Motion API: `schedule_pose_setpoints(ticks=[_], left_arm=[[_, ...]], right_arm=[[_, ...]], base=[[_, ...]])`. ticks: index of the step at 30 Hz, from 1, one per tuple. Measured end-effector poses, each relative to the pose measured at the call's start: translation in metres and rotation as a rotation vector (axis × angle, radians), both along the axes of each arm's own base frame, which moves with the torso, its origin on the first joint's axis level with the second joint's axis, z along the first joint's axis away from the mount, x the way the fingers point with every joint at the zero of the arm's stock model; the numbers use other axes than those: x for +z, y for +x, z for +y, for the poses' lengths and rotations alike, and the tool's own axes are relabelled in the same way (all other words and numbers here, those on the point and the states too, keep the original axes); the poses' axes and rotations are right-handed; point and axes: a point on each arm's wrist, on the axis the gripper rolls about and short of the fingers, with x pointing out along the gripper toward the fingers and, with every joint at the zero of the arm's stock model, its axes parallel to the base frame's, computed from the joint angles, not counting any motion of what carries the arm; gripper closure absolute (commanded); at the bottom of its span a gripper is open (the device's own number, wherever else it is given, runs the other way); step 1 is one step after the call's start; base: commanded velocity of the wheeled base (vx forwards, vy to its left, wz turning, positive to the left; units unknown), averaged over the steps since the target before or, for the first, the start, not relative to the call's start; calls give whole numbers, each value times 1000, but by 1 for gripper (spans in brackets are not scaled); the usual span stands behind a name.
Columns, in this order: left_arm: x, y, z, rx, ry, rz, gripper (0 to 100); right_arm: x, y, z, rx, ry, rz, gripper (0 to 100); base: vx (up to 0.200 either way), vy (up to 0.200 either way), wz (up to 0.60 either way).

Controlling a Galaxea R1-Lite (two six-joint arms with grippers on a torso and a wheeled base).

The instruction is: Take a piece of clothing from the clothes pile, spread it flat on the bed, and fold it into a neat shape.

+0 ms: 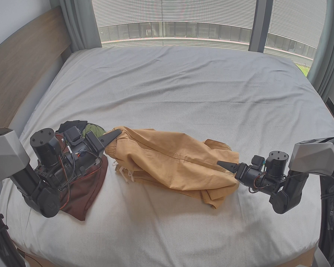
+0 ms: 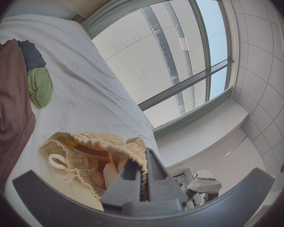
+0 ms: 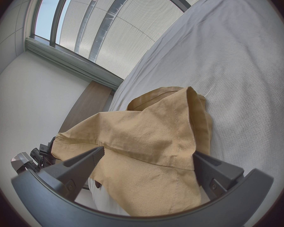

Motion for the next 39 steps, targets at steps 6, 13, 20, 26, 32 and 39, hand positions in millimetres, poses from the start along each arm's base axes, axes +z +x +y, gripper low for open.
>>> schedule_pose_setpoints(ticks=[6, 13, 20, 26, 32, 39], left_arm=[[1, 0, 0, 0, -1, -3, 100], [1, 0, 0, -1, -2, -5, 100], [2, 0, 0, -1, -2, -7, 100], [4, 3, 0, 6, -6, -20, 100], [8, 5, 0, 14, -10, -39, 100], [15, 6, 1, 21, -19, -62, 100]], right_arm=[[-3, 2, 1, 2, 4, -16, 100], [-4, 2, 1, 4, 6, -24, 100], [-3, -5, -1, 47, 14, -3, 100], [25, -15, -8, 83, 37, -43, 100], [58, -24, -20, 98, 61, -108, 100], [83, -33, -34, 98, 82, -156, 100]], base=[[0, 0, 0], [0, 0, 0], [0, 0, 0], [0, 0, 0], [0, 0, 0], [0, 0, 0]])
